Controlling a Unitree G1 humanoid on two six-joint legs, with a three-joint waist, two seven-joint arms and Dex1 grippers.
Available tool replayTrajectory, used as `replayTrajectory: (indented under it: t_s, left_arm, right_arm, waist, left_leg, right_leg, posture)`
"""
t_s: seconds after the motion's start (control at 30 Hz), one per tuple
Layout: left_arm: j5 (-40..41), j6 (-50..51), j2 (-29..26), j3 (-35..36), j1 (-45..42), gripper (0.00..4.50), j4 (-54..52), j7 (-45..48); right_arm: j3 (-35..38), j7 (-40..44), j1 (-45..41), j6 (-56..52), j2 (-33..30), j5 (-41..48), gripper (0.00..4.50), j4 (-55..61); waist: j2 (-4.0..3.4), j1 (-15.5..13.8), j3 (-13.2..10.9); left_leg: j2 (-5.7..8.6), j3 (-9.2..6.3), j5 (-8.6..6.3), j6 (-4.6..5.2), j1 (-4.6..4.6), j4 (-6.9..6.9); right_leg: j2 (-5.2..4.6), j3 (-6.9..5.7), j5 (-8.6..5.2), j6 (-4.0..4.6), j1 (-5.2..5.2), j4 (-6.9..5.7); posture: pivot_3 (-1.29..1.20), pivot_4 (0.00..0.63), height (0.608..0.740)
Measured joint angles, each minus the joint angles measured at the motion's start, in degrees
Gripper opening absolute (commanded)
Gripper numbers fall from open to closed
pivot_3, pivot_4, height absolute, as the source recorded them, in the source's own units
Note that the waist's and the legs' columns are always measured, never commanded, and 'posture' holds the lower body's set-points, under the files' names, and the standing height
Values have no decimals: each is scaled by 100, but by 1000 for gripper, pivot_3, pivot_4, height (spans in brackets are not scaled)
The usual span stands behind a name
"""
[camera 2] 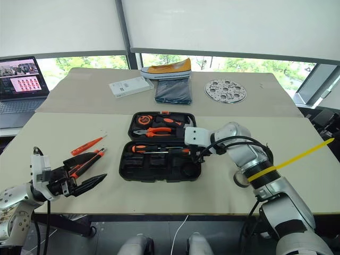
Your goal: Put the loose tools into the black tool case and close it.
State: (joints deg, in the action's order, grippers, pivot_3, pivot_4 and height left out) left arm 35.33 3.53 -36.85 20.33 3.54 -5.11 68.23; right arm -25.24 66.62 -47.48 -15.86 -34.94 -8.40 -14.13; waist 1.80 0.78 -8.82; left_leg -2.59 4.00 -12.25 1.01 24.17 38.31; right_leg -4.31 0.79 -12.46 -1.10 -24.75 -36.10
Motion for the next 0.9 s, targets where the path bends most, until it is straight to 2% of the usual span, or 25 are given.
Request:
replayTrajectory:
  t_s: [0.07, 0.23, 0.3, 0.33, 0.4, 0.57, 0.73, 0.9]
  left_arm:
    - [0, 1, 1, -7, 10, 4500, -41, -12]
    - [0, 1, 1, -14, 16, 4500, -77, -20]
    - [-16, 1, 1, -12, 72, 4500, -76, -55]
    - [-44, 1, 5, -10, 101, 4500, -71, -97]
    - [-49, 15, 15, -14, 85, 4500, -84, -175]
    - [-10, 49, 64, -16, 112, 4500, -189, -332]
    - [-35, 41, 81, -17, 123, 4500, -197, -494]
    - [-59, 35, 114, -17, 210, 4500, -220, -575]
  right_arm:
    - [51, -35, -7, 343, -15, 4, 3140, -55]
    - [336, 224, -224, 1201, -152, 245, 3140, -309]
    - [661, 567, -256, 1069, -201, 754, 2613, -304]
    - [930, 649, -250, 820, -57, 1123, 2425, -251]
    - [1290, 629, -200, 440, 346, 1700, 1726, -79]
    - [1299, 56, 131, 435, 999, 1778, 22, -485]
    - [1150, -167, 282, 1005, 1253, 1435, 6, -1420]
    - [1039, -161, 323, 1356, 1347, 1288, 6, -1687]
  waist:
    - [0, -1, 0]
    - [-1, -3, -1]
    - [0, -7, -1]
    - [0, -5, -2]
    - [0, 32, -1]
    - [0, 21, -1]
    - [-1, -2, -2]
    - [-1, 20, -2]
  left_leg:
    - [1, 0, 0, 0, 1, 0]
    - [2, 1, 0, 0, 3, -1]
    - [0, 1, 0, 0, 2, -1]
    - [-2, 1, 0, 0, 1, -2]
    - [-14, 1, 0, 0, -4, -3]
    - [-15, 2, 2, -3, -9, -3]
    - [-4, 3, 3, -5, -4, -2]
    - [-10, 3, 3, -5, -6, -3]
  right_leg:
    - [0, 0, 0, -1, 0, 2]
    - [0, 0, 0, -1, -2, 1]
    - [0, 0, 0, -1, -1, 3]
    - [1, 0, 0, -1, 2, 2]
    - [13, 2, 5, 8, 4, 1]
    - [17, 0, 6, 13, 5, -3]
    - [7, 0, 7, 8, 4, 0]
    - [15, 1, 7, 10, 4, -1]
  posture:
    - [0, 150, 740]
    - [0, 150, 740]
    - [0, 150, 740]
    - [0, 150, 740]
    - [0, 150, 740]
    - [0, 150, 740]
    - [0, 150, 740]
    - [0, 150, 740]
